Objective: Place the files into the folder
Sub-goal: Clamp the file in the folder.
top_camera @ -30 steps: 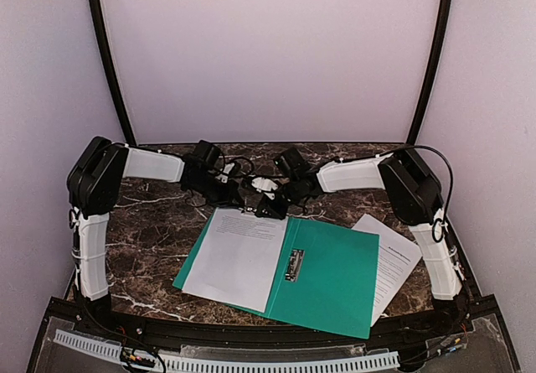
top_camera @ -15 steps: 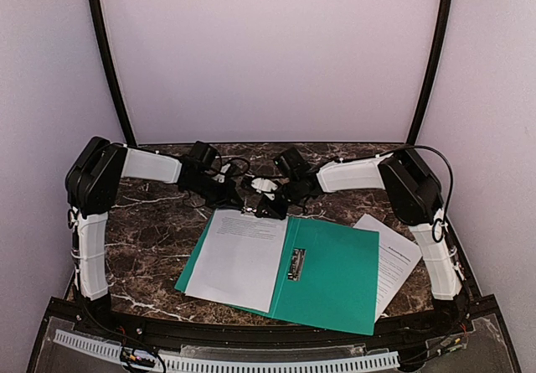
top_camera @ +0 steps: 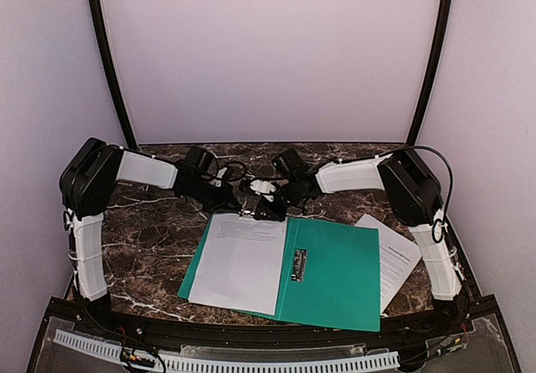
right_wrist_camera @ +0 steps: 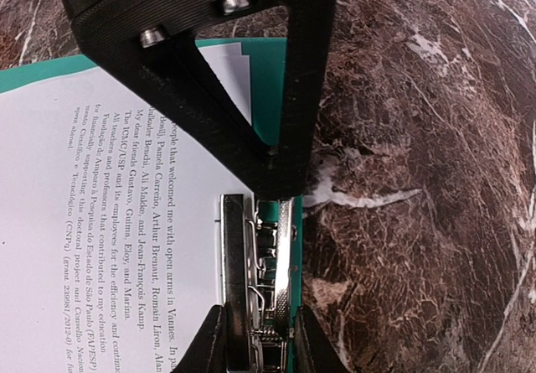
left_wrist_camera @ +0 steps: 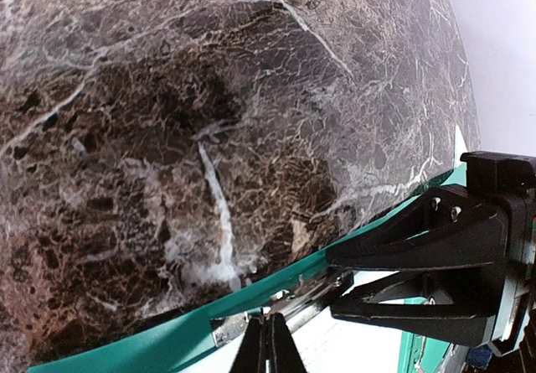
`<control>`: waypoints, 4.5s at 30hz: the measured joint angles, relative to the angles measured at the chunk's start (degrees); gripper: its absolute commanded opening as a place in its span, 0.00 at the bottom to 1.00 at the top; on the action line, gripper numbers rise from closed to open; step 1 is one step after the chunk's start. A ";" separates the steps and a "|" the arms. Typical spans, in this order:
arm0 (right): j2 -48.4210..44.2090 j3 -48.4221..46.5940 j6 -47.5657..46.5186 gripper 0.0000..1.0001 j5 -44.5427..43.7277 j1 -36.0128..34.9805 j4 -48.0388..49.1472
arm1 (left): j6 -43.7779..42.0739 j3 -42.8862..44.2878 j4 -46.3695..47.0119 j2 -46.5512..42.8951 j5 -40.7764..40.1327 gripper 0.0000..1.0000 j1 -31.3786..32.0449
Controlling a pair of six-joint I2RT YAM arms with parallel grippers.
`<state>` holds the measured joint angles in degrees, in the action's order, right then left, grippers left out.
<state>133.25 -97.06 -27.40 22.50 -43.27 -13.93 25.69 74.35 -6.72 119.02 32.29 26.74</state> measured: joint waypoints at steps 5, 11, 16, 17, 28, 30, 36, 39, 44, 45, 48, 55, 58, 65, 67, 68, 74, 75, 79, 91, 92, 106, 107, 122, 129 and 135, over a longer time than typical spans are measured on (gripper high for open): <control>0.04 0.00 0.02 0.04 0.79 -0.26 -0.31 | 0.00 -3.43 2.91 -1.42 -0.02 0.01 0.00; 0.04 0.00 0.02 0.04 0.87 -0.26 -0.31 | 0.00 -5.75 5.90 -1.75 0.02 0.01 -0.02; 0.04 0.00 0.02 0.04 0.87 -0.26 -0.33 | -0.04 -7.28 8.31 -1.84 0.13 0.01 -0.13; 0.04 -0.02 0.02 0.04 0.87 -0.26 -0.33 | -0.04 -7.72 9.05 -1.84 0.20 0.01 -0.15; 0.07 -0.11 0.04 0.04 0.81 -0.26 -0.50 | 0.02 -5.07 6.56 -1.86 0.76 0.01 -0.26; 0.07 -0.20 0.04 0.04 0.79 -0.26 -0.61 | 0.13 -3.87 5.05 -1.86 0.94 0.01 -0.24; 0.15 -0.48 0.07 0.04 0.66 -0.31 -1.03 | 1.40 -2.40 2.80 -2.03 2.05 0.01 -0.20; 0.15 -0.55 0.17 0.04 0.61 -0.31 -1.11 | 2.03 -2.43 2.56 -2.27 2.19 0.01 -0.11; 0.15 -0.55 0.28 0.04 0.59 -0.31 -1.14 | 4.04 -5.46 4.85 -3.41 1.99 0.01 0.07; 0.15 -0.55 0.28 0.04 0.68 -0.31 -1.20 | 4.44 -6.29 5.70 -3.61 1.99 0.01 0.07; 0.15 -0.72 0.26 0.04 0.74 -0.48 -1.66 | 5.40 -8.94 8.59 -4.33 1.90 0.01 0.15; 0.17 -0.94 0.39 0.04 0.87 -0.61 -2.14 | 5.77 -10.60 10.93 -4.24 1.66 0.01 0.15; 0.17 -0.94 0.37 0.04 0.85 -0.61 -2.19 | 5.11 -9.94 10.56 -3.45 1.38 0.01 0.13; 0.17 -0.98 0.24 0.03 0.85 -0.61 -2.43 | 3.41 -9.31 9.99 -2.80 1.22 0.01 0.02; 0.17 -0.98 0.07 0.03 0.85 -0.61 -2.45 | 2.84 -8.87 9.46 -2.71 0.87 0.01 0.02; 0.17 -0.98 -0.04 0.02 0.85 -0.61 -2.45 | 2.54 -8.50 8.87 -2.60 0.59 0.01 0.02; 0.17 -1.29 -1.14 0.02 0.26 -0.61 -3.13 | -0.04 -3.39 1.90 -0.85 -0.55 0.01 0.11; 0.17 -1.31 -1.22 0.02 0.20 -0.61 -3.19 | -0.57 -2.58 0.85 -0.44 -0.68 0.01 0.13; 0.17 -1.40 -1.46 0.02 -0.02 -0.61 -3.39 | -2.03 -1.38 -1.14 0.15 -1.01 0.01 0.17; 0.17 -1.60 -2.45 0.02 -0.74 -1.16 -3.76 | -4.57 0.98 -5.51 1.01 -2.51 0.01 0.55; 0.17 -1.62 -2.54 0.02 -0.85 -1.18 -3.85 | -5.01 1.81 -6.71 1.25 -2.93 0.01 0.66; 0.17 -1.95 -3.19 0.01 -2.14 -1.57 -4.44 | -9.05 7.28 -14.93 3.26 -6.43 0.01 1.57; 0.17 -1.99 -3.34 0.01 -2.29 -1.62 -4.55 | -9.09 7.43 -15.15 3.28 -6.51 0.01 1.57; 0.17 -2.71 -4.96 0.00 -4.15 -2.23 -5.14 | -8.98 11.04 -18.45 2.62 -9.22 0.01 1.99; 0.37 -2.71 -5.18 0.00 -4.35 -2.27 -3.96 | -8.98 12.68 -20.17 2.80 -9.44 0.01 1.97; 0.46 -2.71 -5.22 0.00 -4.72 -2.38 -3.63 | -9.01 13.00 -20.46 2.91 -9.18 0.01 1.77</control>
<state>133.71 -99.77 -32.62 17.78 -45.65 -17.56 16.69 87.35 -27.18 121.93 23.11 28.51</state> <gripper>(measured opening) 0.212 0.008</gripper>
